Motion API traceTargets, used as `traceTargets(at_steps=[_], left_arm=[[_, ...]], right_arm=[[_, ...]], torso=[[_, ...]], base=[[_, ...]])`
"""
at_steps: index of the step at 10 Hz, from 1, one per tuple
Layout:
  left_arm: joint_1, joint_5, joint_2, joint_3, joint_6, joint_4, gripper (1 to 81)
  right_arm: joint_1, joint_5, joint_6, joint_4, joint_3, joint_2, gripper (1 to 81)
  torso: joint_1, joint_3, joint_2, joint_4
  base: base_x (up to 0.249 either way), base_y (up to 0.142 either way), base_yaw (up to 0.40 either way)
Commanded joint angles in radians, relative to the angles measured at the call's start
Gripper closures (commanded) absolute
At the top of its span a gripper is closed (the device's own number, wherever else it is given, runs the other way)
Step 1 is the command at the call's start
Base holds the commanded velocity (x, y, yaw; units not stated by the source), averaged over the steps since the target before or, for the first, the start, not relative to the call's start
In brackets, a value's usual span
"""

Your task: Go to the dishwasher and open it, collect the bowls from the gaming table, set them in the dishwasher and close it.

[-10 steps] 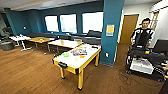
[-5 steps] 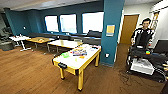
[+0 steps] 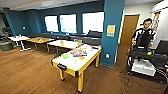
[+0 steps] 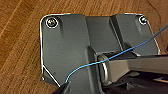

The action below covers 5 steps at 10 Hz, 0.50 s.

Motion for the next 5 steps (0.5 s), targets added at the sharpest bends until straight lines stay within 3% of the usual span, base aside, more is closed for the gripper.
traceTargets(at_steps=[1,5], left_arm=[[-0.049,0.045,0.001,-0.001,0.003,-0.002,1.0],[-0.049,0.045,0.001,-0.001,0.003,-0.002,1.0]], right_arm=[[0.047,-0.045,-0.001,-0.002,0.004,0.002,1.0],[0.047,-0.045,-0.002,-0.002,0.004,0.004,1.0]], torso=[[0.0,0.0,0.0,0.0],[0.0,0.0,0.0,0.0]], base=[[0.078,0.0,0.0],[0.067,0.0,0.0]])
